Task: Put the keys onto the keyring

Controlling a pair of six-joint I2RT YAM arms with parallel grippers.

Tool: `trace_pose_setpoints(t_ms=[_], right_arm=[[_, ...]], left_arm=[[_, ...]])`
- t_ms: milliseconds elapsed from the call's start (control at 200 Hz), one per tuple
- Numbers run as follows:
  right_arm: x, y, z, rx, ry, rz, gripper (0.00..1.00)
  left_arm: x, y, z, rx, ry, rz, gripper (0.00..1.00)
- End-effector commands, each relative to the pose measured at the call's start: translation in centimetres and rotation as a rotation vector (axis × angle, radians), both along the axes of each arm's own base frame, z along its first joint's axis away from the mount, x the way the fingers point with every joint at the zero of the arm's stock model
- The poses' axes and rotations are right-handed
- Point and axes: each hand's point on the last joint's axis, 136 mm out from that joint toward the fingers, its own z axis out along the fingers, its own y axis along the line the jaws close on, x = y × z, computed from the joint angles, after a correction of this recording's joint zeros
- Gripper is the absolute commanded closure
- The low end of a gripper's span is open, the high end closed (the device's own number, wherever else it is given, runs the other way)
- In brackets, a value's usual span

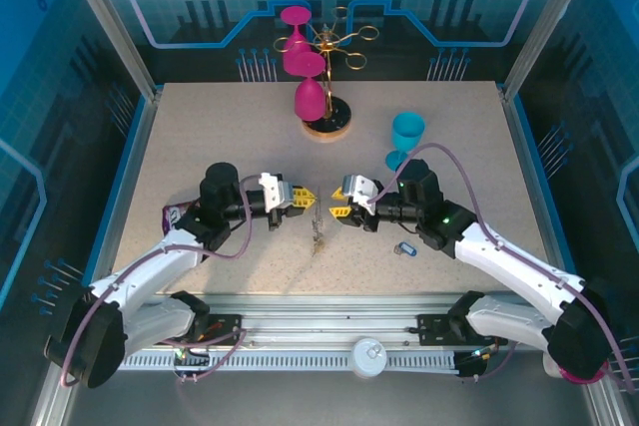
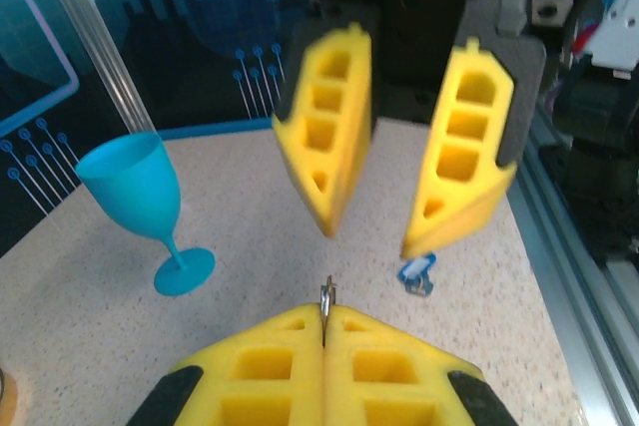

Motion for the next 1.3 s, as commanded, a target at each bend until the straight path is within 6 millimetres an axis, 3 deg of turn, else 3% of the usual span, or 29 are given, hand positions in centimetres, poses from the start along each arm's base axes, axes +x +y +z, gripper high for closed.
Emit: trace_pose_setpoints(t_ms=[0,866,1121,1296], right_arm=[[-0.3,0.9,2.8,0.149,-0.016,0.042,0.71],[0.1,2.6,4.8,0.225,-0.072,0.072,0.79],[1.3,1.0,3.5,0.154,-0.091,-0.047,0.79],[1.3,0.6,2.8,0.108,-0.077,-0.059,0.74]], left_arm=[[-0.6,-0.2,3.9,-0.151,-0.054,-0.023,1.0],[-1.0,-0.7,3.9,-0.191,0.016,-0.08,1.0],[-0.8,-0.5,3.7,-0.173,-0.008,-0.059,1.0],[-1.0,-0.6,3.6,-0.166,-0.01,-0.07,1.0]])
